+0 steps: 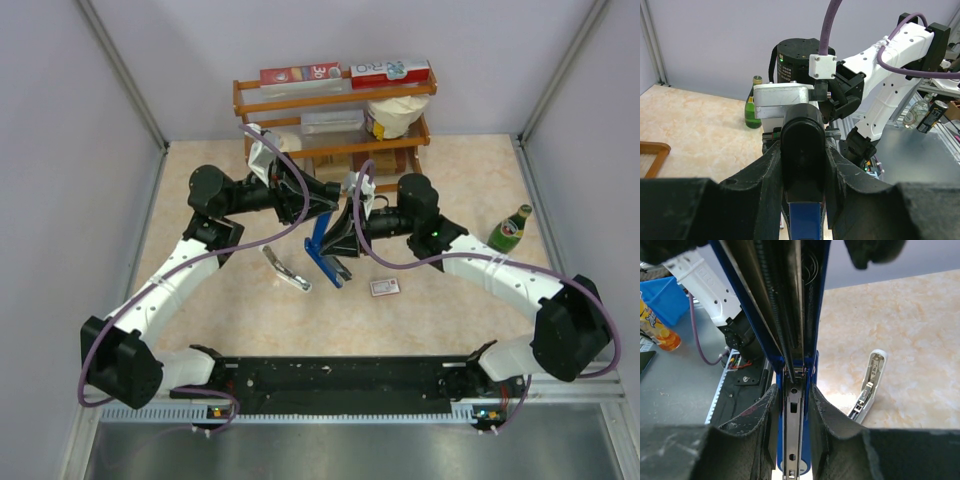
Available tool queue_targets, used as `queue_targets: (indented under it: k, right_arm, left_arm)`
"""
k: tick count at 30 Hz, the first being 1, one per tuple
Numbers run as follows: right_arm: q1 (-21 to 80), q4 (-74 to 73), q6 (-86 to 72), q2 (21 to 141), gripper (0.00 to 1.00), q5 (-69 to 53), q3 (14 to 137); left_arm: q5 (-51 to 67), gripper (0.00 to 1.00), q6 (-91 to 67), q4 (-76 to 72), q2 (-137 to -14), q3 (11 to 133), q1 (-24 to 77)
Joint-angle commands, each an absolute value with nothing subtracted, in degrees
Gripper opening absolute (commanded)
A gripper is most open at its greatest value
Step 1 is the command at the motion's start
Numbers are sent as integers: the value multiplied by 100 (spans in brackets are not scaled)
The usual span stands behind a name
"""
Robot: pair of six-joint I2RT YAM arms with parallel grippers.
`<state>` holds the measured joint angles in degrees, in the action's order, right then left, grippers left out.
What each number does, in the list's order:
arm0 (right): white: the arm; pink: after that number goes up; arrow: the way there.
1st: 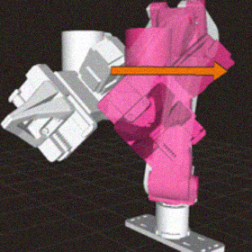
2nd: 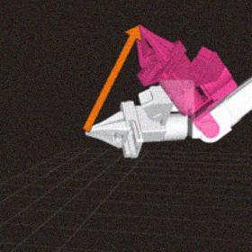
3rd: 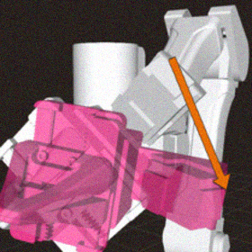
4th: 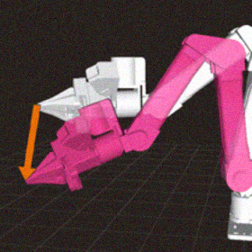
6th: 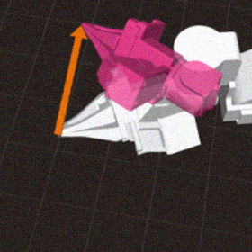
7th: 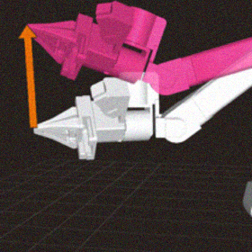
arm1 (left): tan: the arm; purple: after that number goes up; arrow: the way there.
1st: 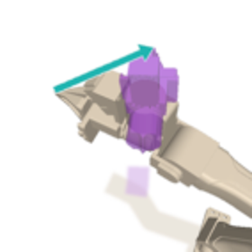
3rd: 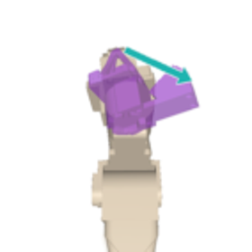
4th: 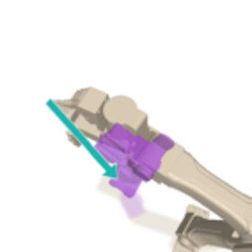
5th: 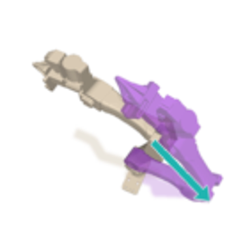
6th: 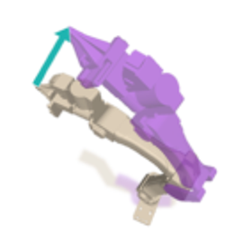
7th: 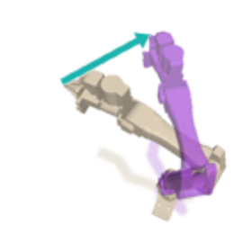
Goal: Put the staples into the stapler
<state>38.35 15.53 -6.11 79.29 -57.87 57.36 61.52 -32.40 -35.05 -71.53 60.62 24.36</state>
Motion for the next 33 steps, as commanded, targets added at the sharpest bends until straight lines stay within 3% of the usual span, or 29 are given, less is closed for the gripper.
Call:
queue_targets:
  k: [1,2,12,22,33]
  right_arm:
    - [3920,1670,-562,7866,4,-5827,5704]
    - [3920,1670,-562,7858,0,-5845,5695]
    - [3867,1485,-466,7594,0,-5555,5590]
    - [3279,2302,-1212,7225,0,-5423,5195]
    - [3032,2698,-1433,6952,0,-5440,4957]
  left_arm:
    - [6003,0,-3234,-3858,-7049,6135,2452]
    - [5994,0,-3226,-3858,-7040,6143,2452]
    - [6012,0,-3076,-3727,-6987,6205,2294]
    - [6003,0,-3120,-3779,-6952,6275,2048]
    - [5959,6,-3278,-3972,-6864,6179,1767]
